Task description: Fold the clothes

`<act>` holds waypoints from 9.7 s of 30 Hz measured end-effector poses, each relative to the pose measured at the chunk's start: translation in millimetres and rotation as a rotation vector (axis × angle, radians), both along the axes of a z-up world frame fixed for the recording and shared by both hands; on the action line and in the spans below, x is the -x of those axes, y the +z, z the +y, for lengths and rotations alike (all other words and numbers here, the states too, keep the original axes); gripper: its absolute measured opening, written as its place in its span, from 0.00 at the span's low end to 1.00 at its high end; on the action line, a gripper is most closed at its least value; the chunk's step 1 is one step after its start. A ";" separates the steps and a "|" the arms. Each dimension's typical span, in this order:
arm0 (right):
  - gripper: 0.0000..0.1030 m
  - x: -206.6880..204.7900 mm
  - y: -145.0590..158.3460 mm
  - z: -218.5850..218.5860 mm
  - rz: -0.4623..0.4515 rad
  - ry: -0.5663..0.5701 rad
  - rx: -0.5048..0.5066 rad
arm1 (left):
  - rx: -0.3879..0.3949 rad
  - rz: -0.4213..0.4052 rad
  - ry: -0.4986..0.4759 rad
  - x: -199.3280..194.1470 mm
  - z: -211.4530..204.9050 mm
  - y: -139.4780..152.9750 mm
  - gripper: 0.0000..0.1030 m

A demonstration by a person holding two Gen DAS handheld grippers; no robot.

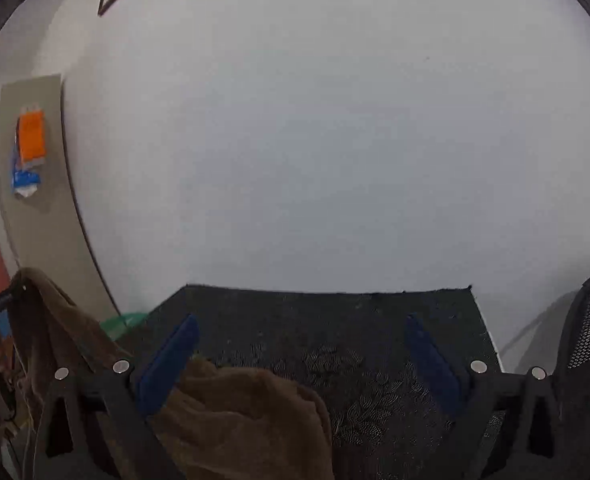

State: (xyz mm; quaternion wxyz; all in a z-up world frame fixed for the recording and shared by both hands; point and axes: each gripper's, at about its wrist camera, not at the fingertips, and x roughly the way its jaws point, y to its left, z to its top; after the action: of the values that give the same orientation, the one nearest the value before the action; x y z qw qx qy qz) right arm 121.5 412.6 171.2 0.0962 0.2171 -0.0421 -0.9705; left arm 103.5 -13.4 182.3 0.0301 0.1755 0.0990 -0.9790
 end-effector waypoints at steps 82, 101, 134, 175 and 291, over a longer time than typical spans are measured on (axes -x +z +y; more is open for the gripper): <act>0.09 -313.6 190.9 -56.4 0.995 -0.765 -0.540 | 0.042 0.715 -0.113 -213.5 -11.5 209.7 0.19; 0.09 60.5 -30.4 -17.2 0.214 -0.534 -0.625 | 0.108 -0.143 -0.061 177.0 63.0 -40.3 0.18; 0.74 215.9 -106.8 44.1 -0.283 -0.139 -0.235 | 0.091 -0.631 -0.274 274.3 48.7 -165.3 0.63; 0.00 193.9 -140.4 24.9 -0.471 -0.027 -0.024 | 0.000 -0.631 -0.306 221.4 19.6 -148.6 0.63; 1.00 -104.3 -175.5 -57.0 -0.461 0.202 0.135 | 0.190 -0.587 0.014 -8.0 -100.0 -175.9 0.70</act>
State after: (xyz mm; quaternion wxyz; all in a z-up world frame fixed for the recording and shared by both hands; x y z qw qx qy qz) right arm 225.9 355.6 -4.4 0.1949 0.4288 -0.1058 -0.8758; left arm 111.5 -113.3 6.4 0.0803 0.4468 -0.0045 -0.8910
